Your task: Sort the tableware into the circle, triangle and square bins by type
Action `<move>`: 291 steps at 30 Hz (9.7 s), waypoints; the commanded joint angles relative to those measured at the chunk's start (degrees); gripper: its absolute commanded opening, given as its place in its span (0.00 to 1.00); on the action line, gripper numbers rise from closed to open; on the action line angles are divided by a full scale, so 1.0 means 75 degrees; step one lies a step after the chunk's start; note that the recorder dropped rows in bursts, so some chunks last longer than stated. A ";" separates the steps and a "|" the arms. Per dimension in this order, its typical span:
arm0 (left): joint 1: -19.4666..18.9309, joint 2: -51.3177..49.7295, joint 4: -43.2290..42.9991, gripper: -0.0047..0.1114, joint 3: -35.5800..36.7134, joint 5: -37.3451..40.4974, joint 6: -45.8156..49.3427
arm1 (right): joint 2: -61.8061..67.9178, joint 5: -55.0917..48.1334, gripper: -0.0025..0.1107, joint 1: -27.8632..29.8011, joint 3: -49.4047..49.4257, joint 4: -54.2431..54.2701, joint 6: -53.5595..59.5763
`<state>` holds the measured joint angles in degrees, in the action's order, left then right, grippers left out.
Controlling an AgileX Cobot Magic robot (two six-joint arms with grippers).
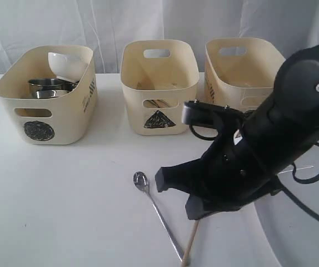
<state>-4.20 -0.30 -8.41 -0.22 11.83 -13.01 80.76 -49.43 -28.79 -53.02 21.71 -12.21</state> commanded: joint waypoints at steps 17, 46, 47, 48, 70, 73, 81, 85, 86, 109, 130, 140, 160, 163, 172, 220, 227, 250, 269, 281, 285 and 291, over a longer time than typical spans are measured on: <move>0.0038 0.0040 0.0062 0.04 0.0029 -0.0033 -0.0013 | 0.1344 0.1028 0.03 -0.1354 -0.0046 -0.2895 -0.2805; 0.0038 0.0040 0.0062 0.04 0.0029 -0.0033 -0.0013 | 0.3107 0.1663 0.44 -0.1337 -0.0046 -0.3170 -0.5065; 0.0038 0.0040 0.0062 0.04 0.0029 -0.0033 -0.0013 | 0.3144 0.1706 0.42 -0.1337 -0.0046 -0.3173 -0.5065; 0.0038 0.0040 0.0062 0.04 0.0029 -0.0033 -0.0013 | 0.3170 0.1740 0.39 -0.1337 -0.0046 -0.3173 -0.5065; 0.0038 0.0040 0.0062 0.04 0.0029 -0.0033 -0.0013 | 0.2829 0.1970 0.02 -0.1337 -0.0076 -0.3133 -0.5065; 0.0038 0.0040 0.0062 0.04 0.0029 -0.0033 -0.0013 | 0.2503 0.2015 0.02 -0.1337 -0.0180 -0.3172 -0.5065; 0.0038 0.0040 0.0062 0.04 0.0029 -0.0033 -0.0013 | 0.1399 0.3021 0.02 -0.1337 -0.0664 -0.3216 -0.5015; 0.0038 0.0040 0.0062 0.04 0.0029 -0.0033 -0.0013 | 0.0794 0.5087 0.02 -0.1337 -0.0870 -0.3340 -0.4618; 0.0038 0.0040 0.0062 0.04 0.0029 -0.0033 -0.0013 | 0.0672 0.5920 0.02 -0.1337 -0.0871 -0.3489 -0.4389; 0.0038 0.0040 0.0062 0.04 0.0029 -0.0033 -0.0013 | 0.4556 1.1058 0.14 0.0729 -0.2961 0.0232 0.3850; 0.0038 0.0040 0.0062 0.04 0.0029 -0.0033 -0.0013 | 0.1770 -0.1645 0.20 0.0460 -0.2353 0.0547 0.2639; 0.0038 0.0040 0.0062 0.04 0.0029 -0.0033 -0.0013 | 0.1820 -0.0276 0.20 -0.1464 -0.0637 -0.1196 -0.0199; 0.0038 0.0040 0.0062 0.04 0.0029 -0.0033 -0.0013 | 0.1820 0.1724 0.58 -0.1751 -0.0563 -0.2544 0.0398; 0.0038 0.0040 0.0062 0.04 0.0029 -0.0033 -0.0013 | 0.1888 0.2097 0.58 -0.1720 -0.0563 -0.3051 -0.0035; 0.0038 0.0040 0.0062 0.04 0.0029 -0.0033 -0.0013 | 0.2206 0.1634 0.58 -0.1027 -0.0576 -0.4049 -0.2515; 0.0038 0.0040 0.0062 0.04 0.0029 -0.0033 -0.0013 | 0.3987 0.2920 0.31 -0.0961 -0.0917 -0.4039 -0.1594; 0.0038 0.0040 0.0062 0.04 0.0029 -0.0033 -0.0013 | 0.3987 0.2875 0.26 -0.0961 -0.0917 -0.4039 -0.1594; 0.0038 0.0040 0.0062 0.04 0.0029 -0.0033 -0.0013 | 0.3838 0.2224 0.02 -0.0961 -0.0917 -0.3311 -0.0580; 0.0038 0.0040 0.0062 0.04 0.0029 -0.0033 -0.0013 | 0.1052 0.5695 0.02 -0.0957 -0.1107 -0.3292 -0.0583; 0.0038 0.0040 0.0062 0.04 0.0029 -0.0033 -0.0013 | 0.1142 0.7876 0.02 0.0143 -0.1107 -0.3002 -0.0426; 0.0038 0.0040 0.0062 0.04 0.0029 -0.0033 -0.0013 | 0.1229 0.8515 0.02 0.0461 -0.1107 -0.3002 -0.0426; 0.0038 0.0040 0.0062 0.04 0.0029 -0.0033 -0.0013 | 0.2050 1.1142 0.02 0.0847 -0.1118 -0.3002 -0.0393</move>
<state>-4.20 -0.30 -8.41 -0.22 11.83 -13.01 93.21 24.69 -23.66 -61.02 -0.87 -15.86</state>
